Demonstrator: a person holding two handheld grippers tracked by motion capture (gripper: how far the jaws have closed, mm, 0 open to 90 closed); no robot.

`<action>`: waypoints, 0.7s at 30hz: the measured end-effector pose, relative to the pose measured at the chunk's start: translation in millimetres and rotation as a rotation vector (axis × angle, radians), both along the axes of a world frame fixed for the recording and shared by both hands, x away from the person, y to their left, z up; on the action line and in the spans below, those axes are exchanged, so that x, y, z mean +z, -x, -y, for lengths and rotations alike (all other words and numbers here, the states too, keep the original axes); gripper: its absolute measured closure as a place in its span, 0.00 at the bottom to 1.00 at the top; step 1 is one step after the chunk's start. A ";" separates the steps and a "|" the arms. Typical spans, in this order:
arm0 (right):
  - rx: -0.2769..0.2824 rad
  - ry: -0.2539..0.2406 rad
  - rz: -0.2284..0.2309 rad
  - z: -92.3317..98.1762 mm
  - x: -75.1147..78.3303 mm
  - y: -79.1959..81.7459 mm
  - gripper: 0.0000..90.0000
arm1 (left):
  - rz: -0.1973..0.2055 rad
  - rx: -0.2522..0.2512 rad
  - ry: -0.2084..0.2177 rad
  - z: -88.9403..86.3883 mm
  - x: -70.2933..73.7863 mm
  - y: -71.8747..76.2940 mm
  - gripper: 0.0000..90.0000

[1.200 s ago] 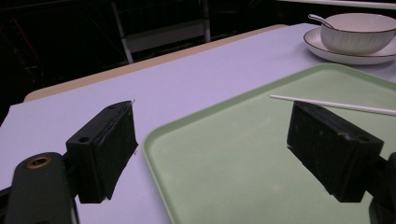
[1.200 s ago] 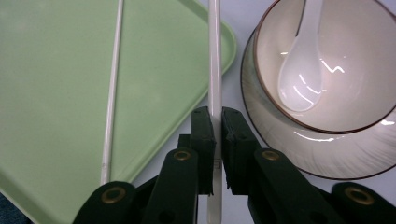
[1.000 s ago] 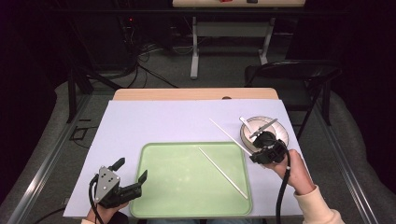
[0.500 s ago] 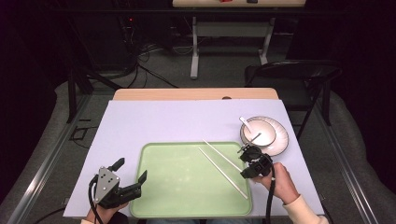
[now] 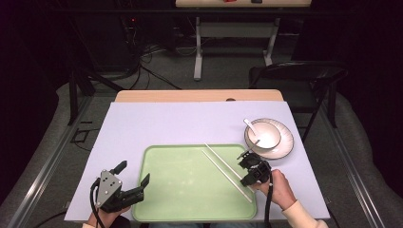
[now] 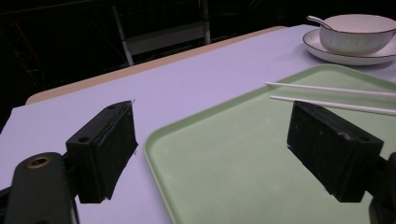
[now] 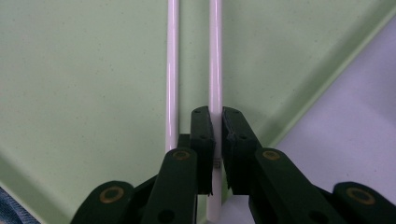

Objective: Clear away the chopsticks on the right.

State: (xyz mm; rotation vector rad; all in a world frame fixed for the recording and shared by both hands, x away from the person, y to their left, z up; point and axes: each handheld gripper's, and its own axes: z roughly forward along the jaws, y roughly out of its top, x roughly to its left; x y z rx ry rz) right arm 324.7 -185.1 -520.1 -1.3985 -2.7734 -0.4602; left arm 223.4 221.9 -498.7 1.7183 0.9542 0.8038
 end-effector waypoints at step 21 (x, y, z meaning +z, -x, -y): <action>0.028 -0.042 0.083 11.7 12.1 5.2 0.54 | -0.002 -0.005 -0.001 -0.2 0.2 0.6 0.17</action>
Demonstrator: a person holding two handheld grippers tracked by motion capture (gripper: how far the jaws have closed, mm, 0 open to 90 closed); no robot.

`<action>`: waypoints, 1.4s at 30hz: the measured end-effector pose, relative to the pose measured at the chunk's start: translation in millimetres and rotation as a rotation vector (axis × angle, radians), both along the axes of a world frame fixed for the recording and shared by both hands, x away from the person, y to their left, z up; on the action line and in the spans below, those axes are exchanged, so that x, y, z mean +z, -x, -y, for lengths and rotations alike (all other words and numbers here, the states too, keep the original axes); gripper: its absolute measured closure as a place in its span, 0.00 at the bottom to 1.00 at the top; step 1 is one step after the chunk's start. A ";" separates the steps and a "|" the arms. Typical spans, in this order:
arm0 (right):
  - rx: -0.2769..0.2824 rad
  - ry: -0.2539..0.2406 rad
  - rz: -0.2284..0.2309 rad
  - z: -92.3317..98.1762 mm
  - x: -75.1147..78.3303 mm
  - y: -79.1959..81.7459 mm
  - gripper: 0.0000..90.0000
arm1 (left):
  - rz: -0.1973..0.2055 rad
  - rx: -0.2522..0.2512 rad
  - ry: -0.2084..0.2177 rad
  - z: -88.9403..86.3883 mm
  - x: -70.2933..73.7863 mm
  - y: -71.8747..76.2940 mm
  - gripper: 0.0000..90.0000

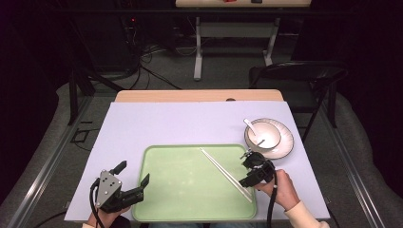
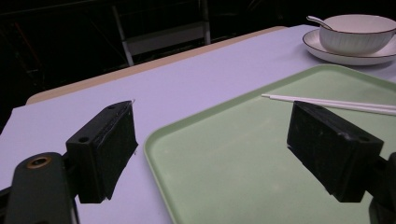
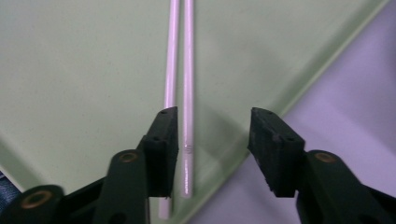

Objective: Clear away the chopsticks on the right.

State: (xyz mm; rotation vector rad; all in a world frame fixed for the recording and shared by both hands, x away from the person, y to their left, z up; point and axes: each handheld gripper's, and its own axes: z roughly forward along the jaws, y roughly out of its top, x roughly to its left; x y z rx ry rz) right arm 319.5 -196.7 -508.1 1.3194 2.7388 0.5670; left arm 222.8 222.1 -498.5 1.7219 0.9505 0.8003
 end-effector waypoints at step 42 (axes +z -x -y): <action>-0.080 -0.155 0.560 101.7 15.2 55.8 0.00 | -0.004 0.008 0.003 0.7 -0.5 -0.2 0.17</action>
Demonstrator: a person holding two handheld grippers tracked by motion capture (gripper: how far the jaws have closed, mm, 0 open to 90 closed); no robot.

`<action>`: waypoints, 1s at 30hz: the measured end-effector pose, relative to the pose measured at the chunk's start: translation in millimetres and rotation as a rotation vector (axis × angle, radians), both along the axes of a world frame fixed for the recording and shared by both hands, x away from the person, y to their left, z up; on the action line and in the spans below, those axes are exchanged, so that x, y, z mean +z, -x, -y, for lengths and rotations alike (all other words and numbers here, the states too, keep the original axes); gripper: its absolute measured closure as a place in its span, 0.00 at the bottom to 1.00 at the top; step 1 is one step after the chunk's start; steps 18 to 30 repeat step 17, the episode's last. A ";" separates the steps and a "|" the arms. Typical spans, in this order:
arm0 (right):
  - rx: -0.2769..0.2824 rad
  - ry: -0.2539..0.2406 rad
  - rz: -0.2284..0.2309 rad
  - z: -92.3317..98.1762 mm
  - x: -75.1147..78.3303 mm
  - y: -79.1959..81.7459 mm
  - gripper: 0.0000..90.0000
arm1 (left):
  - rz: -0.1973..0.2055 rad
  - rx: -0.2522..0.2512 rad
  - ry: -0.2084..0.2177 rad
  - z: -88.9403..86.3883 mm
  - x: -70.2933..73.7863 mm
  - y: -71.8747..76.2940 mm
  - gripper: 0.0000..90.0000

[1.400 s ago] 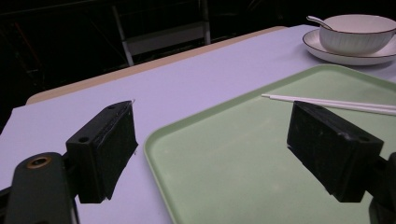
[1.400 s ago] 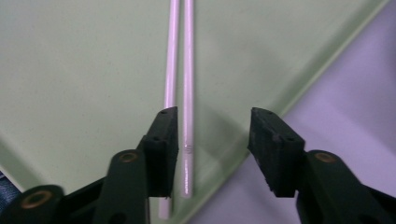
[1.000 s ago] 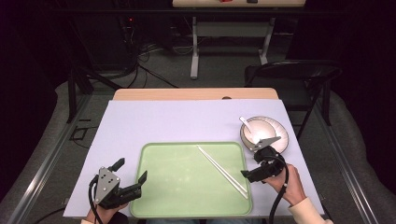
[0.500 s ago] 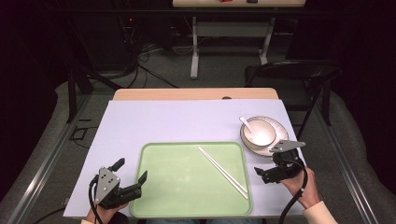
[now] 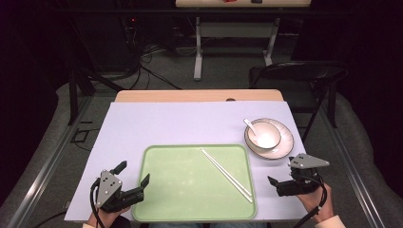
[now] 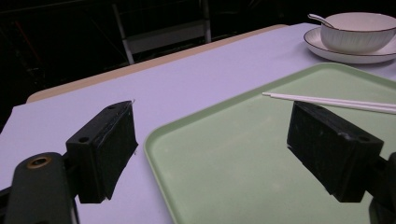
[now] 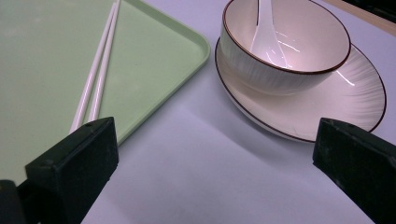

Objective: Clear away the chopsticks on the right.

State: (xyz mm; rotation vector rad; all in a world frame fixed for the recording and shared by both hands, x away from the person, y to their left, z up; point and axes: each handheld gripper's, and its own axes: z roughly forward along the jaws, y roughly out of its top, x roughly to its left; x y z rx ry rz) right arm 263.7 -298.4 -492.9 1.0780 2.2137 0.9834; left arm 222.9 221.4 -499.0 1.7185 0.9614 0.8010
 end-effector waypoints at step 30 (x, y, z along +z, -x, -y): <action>-0.005 -0.002 0.076 10.1 -2.5 38.8 0.00 | -0.004 -0.005 -0.015 1.4 0.1 -1.2 0.17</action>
